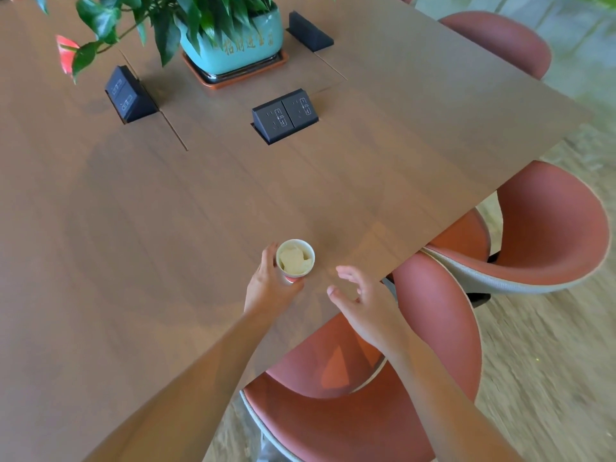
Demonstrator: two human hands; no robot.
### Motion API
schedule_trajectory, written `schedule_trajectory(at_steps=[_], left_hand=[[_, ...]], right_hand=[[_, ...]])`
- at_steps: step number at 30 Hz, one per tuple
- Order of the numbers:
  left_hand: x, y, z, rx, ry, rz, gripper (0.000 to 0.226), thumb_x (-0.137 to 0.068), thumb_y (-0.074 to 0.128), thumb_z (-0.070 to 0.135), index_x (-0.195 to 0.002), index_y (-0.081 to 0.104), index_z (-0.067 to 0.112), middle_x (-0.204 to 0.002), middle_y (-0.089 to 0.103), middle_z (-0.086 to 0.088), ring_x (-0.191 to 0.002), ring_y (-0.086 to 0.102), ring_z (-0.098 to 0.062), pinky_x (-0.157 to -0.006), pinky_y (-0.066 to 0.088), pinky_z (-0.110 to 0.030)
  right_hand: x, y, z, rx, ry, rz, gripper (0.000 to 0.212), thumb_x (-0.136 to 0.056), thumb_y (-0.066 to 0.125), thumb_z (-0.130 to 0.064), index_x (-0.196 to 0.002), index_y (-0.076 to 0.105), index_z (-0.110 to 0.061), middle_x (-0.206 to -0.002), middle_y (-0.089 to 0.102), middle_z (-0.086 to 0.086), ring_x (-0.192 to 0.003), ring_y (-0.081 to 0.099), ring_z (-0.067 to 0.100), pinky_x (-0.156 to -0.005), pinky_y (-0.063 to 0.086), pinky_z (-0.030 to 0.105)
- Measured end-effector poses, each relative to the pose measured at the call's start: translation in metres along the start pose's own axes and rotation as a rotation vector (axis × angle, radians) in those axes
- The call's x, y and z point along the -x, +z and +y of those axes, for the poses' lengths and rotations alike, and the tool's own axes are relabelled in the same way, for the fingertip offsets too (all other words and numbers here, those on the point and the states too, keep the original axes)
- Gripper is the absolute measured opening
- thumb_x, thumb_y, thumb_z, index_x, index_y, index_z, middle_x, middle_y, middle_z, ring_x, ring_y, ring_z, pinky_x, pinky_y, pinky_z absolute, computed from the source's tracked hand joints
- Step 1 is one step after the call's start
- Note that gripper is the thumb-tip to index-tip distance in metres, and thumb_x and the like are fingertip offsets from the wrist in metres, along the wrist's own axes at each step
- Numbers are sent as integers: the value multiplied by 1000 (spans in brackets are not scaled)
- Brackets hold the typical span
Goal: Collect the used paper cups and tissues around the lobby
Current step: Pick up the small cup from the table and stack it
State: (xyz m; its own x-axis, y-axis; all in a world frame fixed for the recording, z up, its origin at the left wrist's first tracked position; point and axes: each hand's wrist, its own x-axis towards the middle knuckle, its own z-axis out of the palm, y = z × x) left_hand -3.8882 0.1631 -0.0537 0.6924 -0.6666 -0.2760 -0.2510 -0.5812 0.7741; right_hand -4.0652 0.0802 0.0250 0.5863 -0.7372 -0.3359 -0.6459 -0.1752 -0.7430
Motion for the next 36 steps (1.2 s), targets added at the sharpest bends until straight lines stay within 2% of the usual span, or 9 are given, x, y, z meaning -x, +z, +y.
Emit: schedule_trajectory(at_steps=[4,9,12,16,19,22,28,33,36], left_hand=[[4,-3,1,124,-81,68,61,-68,91,47,-117,57,38,-108,68,24,-112,65,-7,-95,55,-40],[23,-18,39,255,-56,93,60,-69,91,46,-116,54,39,-112,67,24,-112,64,-6,-94,54,-34],[38,-33,81,330,58,72,51,-73,89,37,-110,55,36,-110,70,20,-112,66,-3,-95,55,-33],[55,-66,151,353,268,90,42,-79,85,26,-110,56,33,-104,72,22,-99,70,1,-90,58,-31],[69,-96,203,340,439,102,49,-74,80,37,-116,56,34,-105,71,25,-95,68,4,-82,55,-16],[89,-121,242,353,539,108,47,-79,77,40,-120,55,37,-108,69,20,-95,65,7,-76,50,-8],[123,-137,276,539,594,150,28,-90,55,52,-115,59,40,-113,70,7,-103,66,-6,-83,51,-19],[141,-136,279,557,600,217,40,-82,69,60,-114,59,39,-111,70,11,-98,68,-4,-74,56,-18],[146,-139,276,557,572,231,47,-78,83,54,-115,60,36,-108,72,11,-96,70,-3,-76,56,-17]], right_hand=[[10,-11,-1,2,3,8,46,-94,56,-47,-138,51,-33,-139,53,-19,-130,46,4,-105,35,25],[21,-34,-8,28,-26,62,48,-92,57,-49,-136,52,-33,-139,55,-18,-128,50,4,-105,38,26],[31,-57,-22,46,-57,115,50,-90,57,-52,-137,52,-35,-139,55,-18,-130,48,3,-105,38,27],[41,-102,-58,84,-127,187,58,-90,57,-55,-142,48,-32,-145,50,-10,-136,43,9,-110,36,31],[47,-137,-91,77,-217,276,63,-87,56,-59,-142,48,-30,-146,51,-6,-137,44,12,-112,35,34],[59,-169,-121,46,-325,361,56,-91,61,-50,-141,51,-26,-144,53,-6,-136,44,12,-111,33,30],[76,-202,-144,57,-442,385,51,-92,59,-51,-139,51,-31,-141,53,-11,-133,45,9,-110,37,32],[81,-206,-147,57,-493,368,51,-91,58,-53,-138,51,-34,-140,54,-15,-131,47,7,-110,40,35],[80,-206,-149,49,-530,351,49,-91,59,-52,-137,52,-34,-139,54,-16,-130,48,7,-110,41,34]])
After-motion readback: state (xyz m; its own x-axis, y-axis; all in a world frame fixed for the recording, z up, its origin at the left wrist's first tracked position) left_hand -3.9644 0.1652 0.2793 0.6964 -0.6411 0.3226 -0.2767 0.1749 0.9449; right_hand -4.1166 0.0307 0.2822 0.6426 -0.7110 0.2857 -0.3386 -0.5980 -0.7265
